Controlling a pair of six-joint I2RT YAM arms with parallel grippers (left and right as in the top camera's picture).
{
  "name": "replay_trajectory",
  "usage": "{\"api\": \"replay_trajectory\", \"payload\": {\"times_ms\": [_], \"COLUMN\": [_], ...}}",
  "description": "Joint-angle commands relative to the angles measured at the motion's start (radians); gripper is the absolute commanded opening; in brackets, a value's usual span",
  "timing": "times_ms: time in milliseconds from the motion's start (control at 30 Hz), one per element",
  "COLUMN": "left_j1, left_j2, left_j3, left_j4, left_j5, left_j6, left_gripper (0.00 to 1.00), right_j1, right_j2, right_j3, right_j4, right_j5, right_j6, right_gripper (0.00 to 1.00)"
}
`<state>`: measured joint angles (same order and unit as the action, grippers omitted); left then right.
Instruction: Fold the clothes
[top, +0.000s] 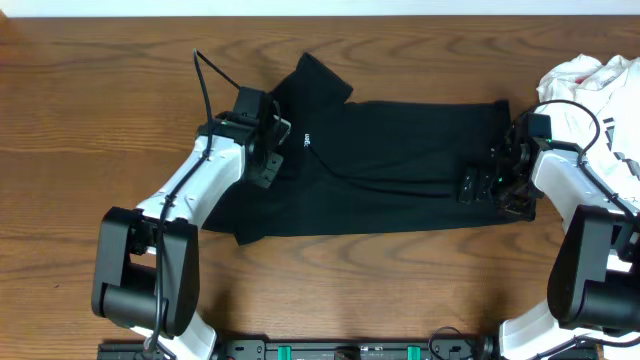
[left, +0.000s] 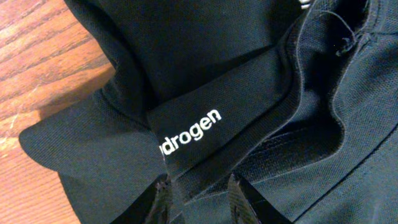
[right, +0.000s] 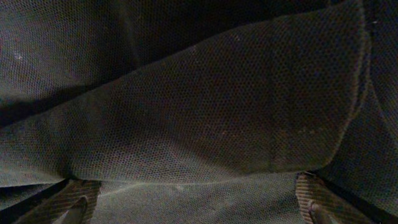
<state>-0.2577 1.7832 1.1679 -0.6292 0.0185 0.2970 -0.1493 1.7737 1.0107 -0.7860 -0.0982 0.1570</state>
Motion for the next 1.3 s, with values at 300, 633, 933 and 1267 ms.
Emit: {"api": "replay_trajectory", "payload": {"times_ms": [300, 633, 933, 1267], "left_j1": [0.005, 0.005, 0.006, 0.006], "left_j2": [0.011, 0.011, 0.011, 0.011], "left_j3": [-0.054, -0.054, -0.054, -0.054], "left_j4": [0.051, 0.067, 0.050, 0.027], "left_j5": [-0.013, -0.013, -0.040, -0.040], "left_j6": [0.021, 0.021, 0.043, 0.043], "left_gripper": [0.33, 0.33, 0.33, 0.33], "right_j1": [-0.007, -0.006, -0.007, -0.007], "right_j2": [0.011, 0.011, 0.011, 0.011], "right_j3": [-0.009, -0.009, -0.009, -0.009], "right_j4": [0.000, 0.000, 0.000, 0.001], "right_j5": [0.012, 0.012, 0.012, 0.012], "right_j6": [0.006, 0.006, 0.006, 0.006], "right_gripper": [0.99, 0.99, 0.99, 0.99]}}
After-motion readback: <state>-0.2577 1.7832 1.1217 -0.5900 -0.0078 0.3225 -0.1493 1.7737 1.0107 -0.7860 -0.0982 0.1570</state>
